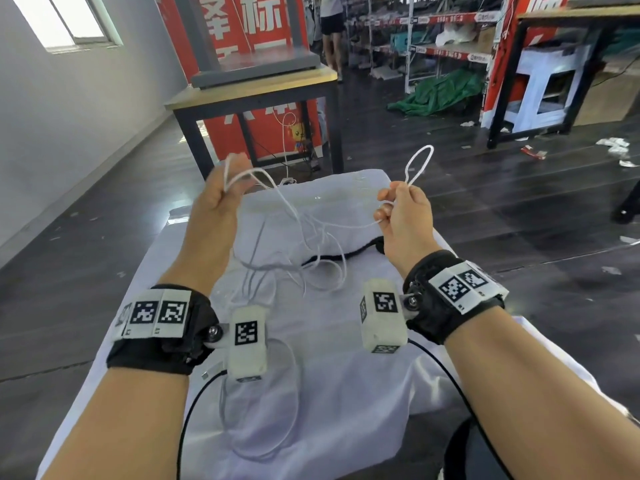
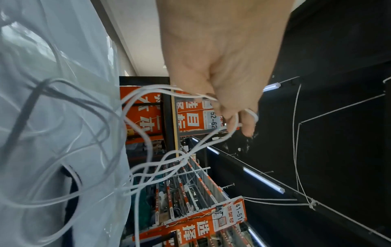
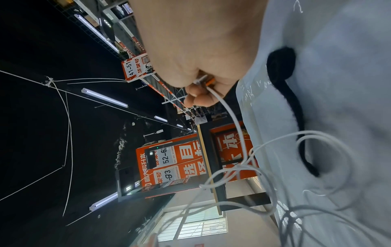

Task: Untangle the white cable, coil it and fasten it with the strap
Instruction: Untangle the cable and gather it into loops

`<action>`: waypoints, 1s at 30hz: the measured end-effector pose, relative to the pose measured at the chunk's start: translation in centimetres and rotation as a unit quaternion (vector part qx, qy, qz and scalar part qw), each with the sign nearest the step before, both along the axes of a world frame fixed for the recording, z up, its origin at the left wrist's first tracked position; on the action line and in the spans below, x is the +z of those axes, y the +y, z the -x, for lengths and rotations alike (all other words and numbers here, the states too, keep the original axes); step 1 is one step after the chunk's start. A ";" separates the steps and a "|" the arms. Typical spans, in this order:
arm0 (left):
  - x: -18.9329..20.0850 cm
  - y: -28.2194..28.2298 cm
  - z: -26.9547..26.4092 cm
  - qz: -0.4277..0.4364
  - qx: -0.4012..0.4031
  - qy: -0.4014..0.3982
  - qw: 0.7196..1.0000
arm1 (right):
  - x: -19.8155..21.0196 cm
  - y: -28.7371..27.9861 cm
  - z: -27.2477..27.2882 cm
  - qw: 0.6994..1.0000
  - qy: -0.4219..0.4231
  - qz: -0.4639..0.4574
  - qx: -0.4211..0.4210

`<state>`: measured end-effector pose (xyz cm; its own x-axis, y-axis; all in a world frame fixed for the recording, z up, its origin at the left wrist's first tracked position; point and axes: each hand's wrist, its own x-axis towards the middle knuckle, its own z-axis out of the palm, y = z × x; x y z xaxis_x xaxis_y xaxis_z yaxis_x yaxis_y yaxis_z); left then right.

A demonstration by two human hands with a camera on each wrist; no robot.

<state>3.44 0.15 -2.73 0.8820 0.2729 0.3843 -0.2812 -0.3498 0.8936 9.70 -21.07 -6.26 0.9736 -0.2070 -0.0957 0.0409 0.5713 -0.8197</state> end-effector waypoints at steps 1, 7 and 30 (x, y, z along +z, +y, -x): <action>0.6 -0.1 0.2 -0.015 0.003 -0.046 0.999 | 0.0 0.0 0.0 1.000 0.000 0.001 0.000; -0.5 0.6 0.2 -0.279 -0.180 0.075 0.940 | -0.1 0.1 0.0 1.000 0.001 0.004 0.007; -0.4 0.6 0.6 -0.316 0.194 0.082 0.925 | 0.6 0.5 1.2 0.991 -0.031 0.083 0.105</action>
